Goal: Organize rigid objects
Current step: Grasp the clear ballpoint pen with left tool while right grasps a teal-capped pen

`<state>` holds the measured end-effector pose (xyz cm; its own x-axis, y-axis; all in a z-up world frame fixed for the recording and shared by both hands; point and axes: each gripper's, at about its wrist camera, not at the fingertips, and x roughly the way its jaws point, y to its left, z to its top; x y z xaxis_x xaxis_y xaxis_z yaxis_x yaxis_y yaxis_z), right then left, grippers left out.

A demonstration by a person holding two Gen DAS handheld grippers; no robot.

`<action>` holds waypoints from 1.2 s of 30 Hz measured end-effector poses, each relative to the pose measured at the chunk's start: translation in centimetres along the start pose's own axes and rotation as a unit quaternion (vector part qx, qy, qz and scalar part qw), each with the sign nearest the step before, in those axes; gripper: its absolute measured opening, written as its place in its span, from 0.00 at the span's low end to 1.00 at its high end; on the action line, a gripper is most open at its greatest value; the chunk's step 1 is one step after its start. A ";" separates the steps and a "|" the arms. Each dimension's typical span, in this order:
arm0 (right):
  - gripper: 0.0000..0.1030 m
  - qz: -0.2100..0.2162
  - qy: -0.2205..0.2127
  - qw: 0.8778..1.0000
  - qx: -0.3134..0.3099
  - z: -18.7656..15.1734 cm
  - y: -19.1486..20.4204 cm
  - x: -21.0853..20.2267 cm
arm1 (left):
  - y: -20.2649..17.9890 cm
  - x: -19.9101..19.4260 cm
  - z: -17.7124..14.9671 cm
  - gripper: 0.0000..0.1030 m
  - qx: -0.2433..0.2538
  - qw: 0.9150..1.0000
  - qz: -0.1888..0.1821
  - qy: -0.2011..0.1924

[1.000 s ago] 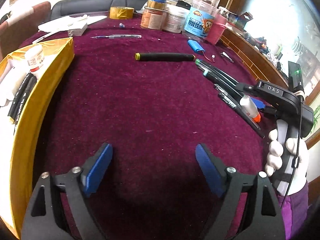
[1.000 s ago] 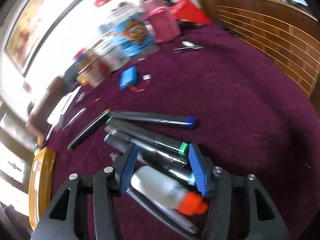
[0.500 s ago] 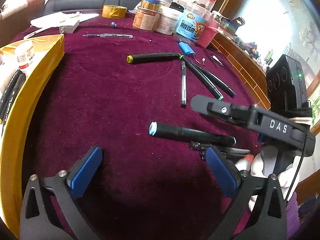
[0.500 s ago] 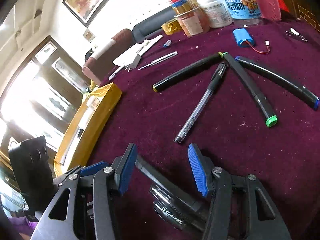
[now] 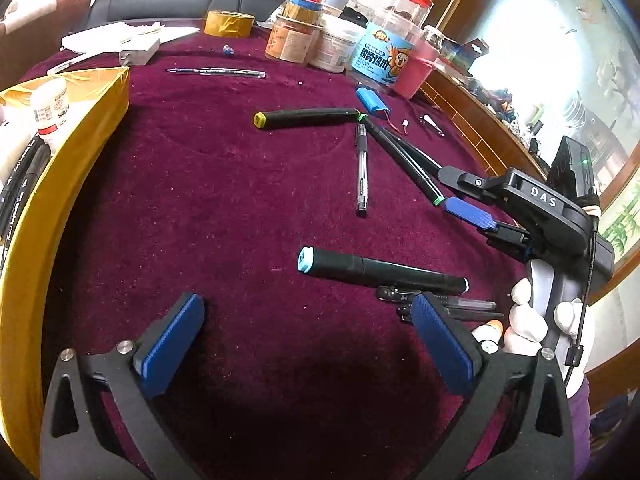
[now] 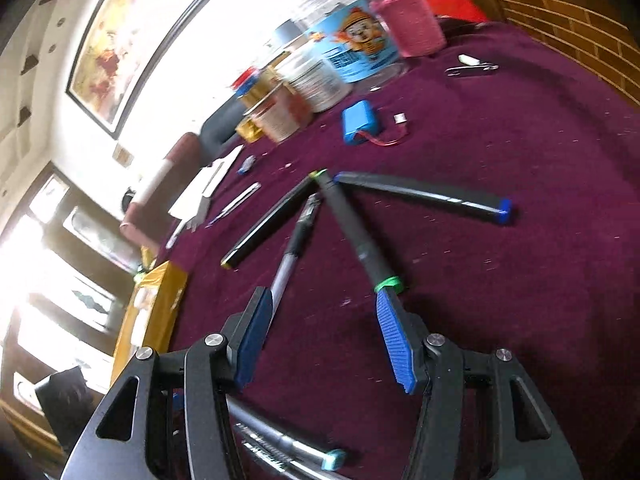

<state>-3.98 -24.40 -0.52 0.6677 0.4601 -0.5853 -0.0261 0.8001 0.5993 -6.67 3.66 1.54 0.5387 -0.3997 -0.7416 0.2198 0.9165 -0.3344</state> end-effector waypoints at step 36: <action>0.48 -0.090 -0.063 0.993 0.043 1.9 -2.7 -2.5 | -5.7 6.2 9.4 0.07 0.141 0.988 0.060 0.031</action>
<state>-4.17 -28.51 0.37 0.7439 0.2570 -0.6169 0.1617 0.8264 0.5393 3.04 -3.87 4.29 0.5252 -0.2801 -0.8036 0.3805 0.9219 -0.0727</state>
